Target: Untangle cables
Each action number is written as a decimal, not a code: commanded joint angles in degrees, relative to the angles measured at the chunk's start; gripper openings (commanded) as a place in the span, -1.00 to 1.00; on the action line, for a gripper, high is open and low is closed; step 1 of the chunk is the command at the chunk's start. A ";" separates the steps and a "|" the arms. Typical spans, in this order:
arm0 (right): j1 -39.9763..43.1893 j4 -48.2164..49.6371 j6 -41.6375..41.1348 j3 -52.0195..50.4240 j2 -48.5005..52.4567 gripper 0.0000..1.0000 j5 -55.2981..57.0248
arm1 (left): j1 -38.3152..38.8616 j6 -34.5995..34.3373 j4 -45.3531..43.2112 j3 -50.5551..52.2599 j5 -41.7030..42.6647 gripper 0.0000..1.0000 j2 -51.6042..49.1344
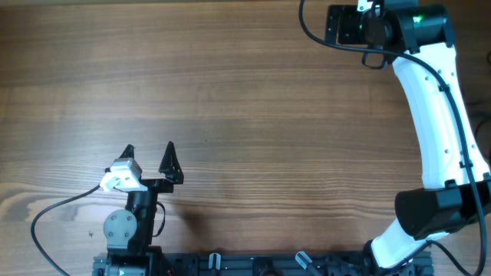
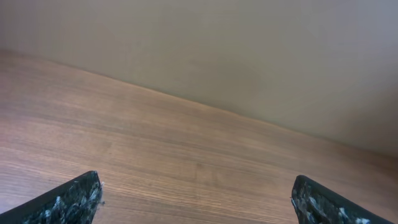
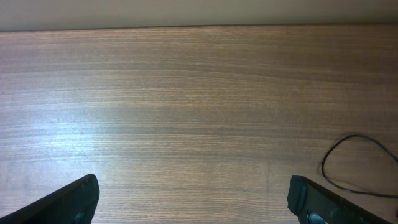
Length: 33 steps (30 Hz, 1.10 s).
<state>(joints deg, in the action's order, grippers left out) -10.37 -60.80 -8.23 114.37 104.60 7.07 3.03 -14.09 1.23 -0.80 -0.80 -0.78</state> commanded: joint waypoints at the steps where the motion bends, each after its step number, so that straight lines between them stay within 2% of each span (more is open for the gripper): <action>1: -0.17 -0.02 0.72 0.15 0.63 0.99 -0.74 | 0.24 -0.28 2.16 0.46 -1.42 1.00 0.59; 23: -0.17 -0.02 0.72 0.15 0.63 1.00 -0.74 | -0.28 0.55 3.06 0.48 -0.26 1.00 0.59; 29: -0.17 -0.02 0.72 0.15 0.63 0.99 -0.74 | -1.18 9.68 3.08 0.48 0.15 1.00 0.59; 33: -0.17 -0.02 0.74 0.15 0.63 0.99 -0.74 | -1.16 10.64 3.15 0.46 1.33 1.00 0.59</action>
<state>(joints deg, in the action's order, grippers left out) -10.37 -60.82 -8.23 114.37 104.60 7.07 2.13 -7.46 4.25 -0.69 -0.99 -0.78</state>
